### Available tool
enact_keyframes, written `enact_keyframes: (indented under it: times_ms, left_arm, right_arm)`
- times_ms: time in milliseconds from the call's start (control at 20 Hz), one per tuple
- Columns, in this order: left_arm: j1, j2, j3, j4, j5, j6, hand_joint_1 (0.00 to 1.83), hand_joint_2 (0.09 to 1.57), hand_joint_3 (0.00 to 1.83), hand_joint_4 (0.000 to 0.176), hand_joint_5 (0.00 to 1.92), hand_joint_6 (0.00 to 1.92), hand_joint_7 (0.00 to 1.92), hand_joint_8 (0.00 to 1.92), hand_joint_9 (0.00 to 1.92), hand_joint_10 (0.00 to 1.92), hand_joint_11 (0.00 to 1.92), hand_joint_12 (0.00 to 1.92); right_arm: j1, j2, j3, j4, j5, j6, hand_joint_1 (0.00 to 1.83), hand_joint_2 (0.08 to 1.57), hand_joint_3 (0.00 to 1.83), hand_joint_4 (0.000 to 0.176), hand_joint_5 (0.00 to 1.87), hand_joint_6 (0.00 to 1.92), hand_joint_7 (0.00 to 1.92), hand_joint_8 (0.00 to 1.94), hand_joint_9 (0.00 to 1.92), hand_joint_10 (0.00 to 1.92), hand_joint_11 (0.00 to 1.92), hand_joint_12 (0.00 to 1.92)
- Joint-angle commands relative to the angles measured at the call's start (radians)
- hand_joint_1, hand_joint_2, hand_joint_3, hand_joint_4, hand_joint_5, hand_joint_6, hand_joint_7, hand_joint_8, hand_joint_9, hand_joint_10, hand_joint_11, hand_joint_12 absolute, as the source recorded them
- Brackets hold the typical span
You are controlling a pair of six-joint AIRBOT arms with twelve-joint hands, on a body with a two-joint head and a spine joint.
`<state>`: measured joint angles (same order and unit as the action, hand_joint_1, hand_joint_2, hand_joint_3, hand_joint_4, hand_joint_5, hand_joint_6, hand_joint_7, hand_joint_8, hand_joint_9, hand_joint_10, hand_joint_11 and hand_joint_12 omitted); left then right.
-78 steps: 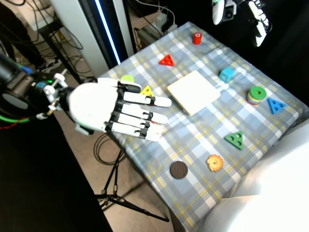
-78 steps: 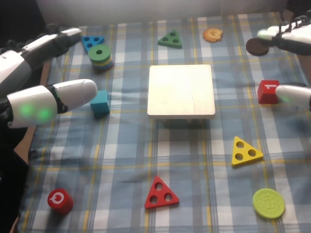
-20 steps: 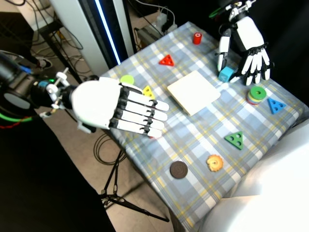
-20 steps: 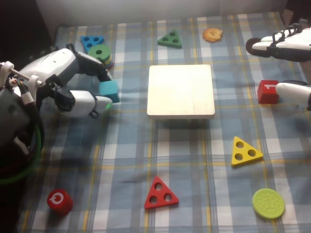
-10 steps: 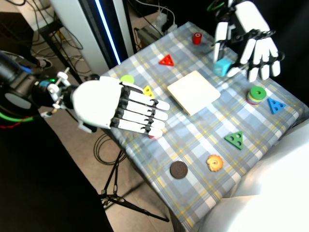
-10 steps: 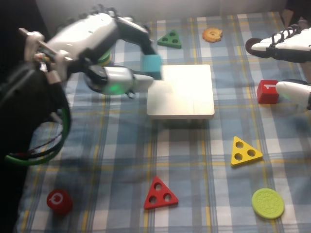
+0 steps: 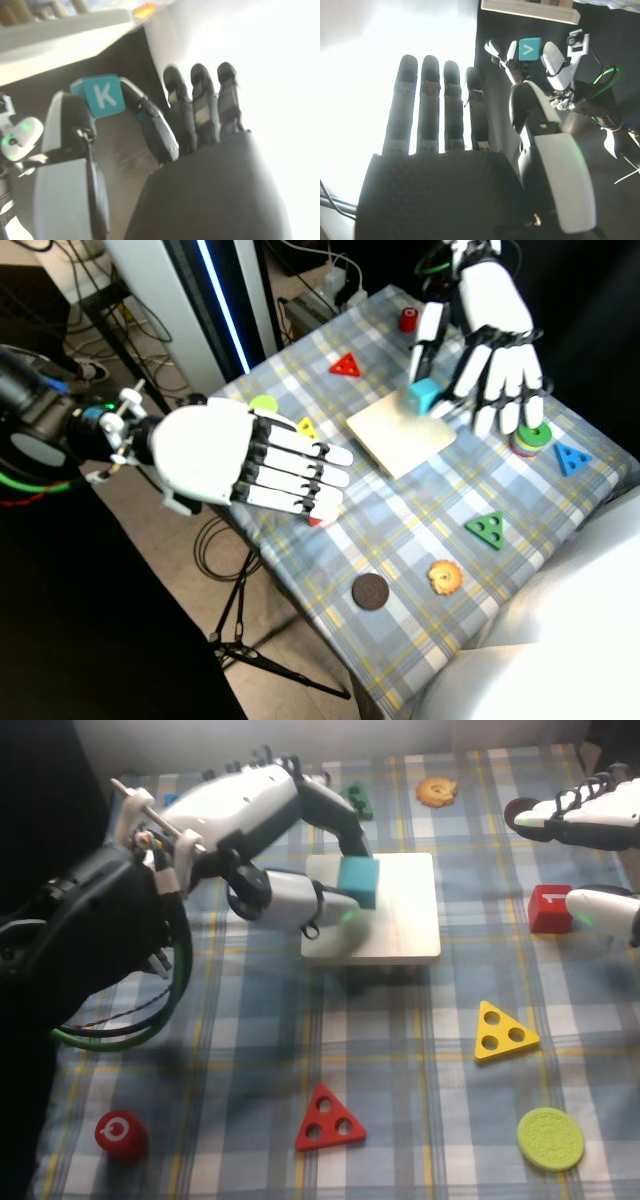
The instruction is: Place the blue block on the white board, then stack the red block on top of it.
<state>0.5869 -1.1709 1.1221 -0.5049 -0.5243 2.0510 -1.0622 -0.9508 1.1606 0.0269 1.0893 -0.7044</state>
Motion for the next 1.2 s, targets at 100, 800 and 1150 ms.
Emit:
enact_keyframes:
  times_ms: [100,800,1150]
  left_arm:
    - [-0.015,-0.022,0.027,0.002,-0.088,-0.004,1.04,1.09,0.0,0.176,1.03,0.89,0.56,0.01,0.29,0.0,0.0,0.24]
    - [-0.011,-0.049,0.051,-0.013,-0.061,-0.004,0.96,0.96,0.0,0.096,0.87,0.01,0.49,0.0,0.27,0.0,0.0,0.23]
    - [-0.002,-0.033,0.028,-0.02,-0.087,-0.004,0.85,0.92,0.0,0.152,0.58,0.0,0.43,0.0,0.23,0.0,0.0,0.13]
  right_arm:
    - [0.017,-0.009,0.01,0.015,0.122,0.006,0.39,1.38,0.0,0.0,0.42,0.0,0.47,0.0,0.44,0.0,0.39,0.06]
    - [0.019,-0.011,0.014,0.01,0.122,0.01,0.44,1.37,0.0,0.004,0.43,0.0,0.47,0.0,0.44,0.0,0.41,0.06]
    - [0.019,-0.011,0.014,0.011,0.122,0.015,0.52,1.31,0.0,0.029,0.37,0.0,0.42,0.0,0.4,0.0,0.37,0.04]
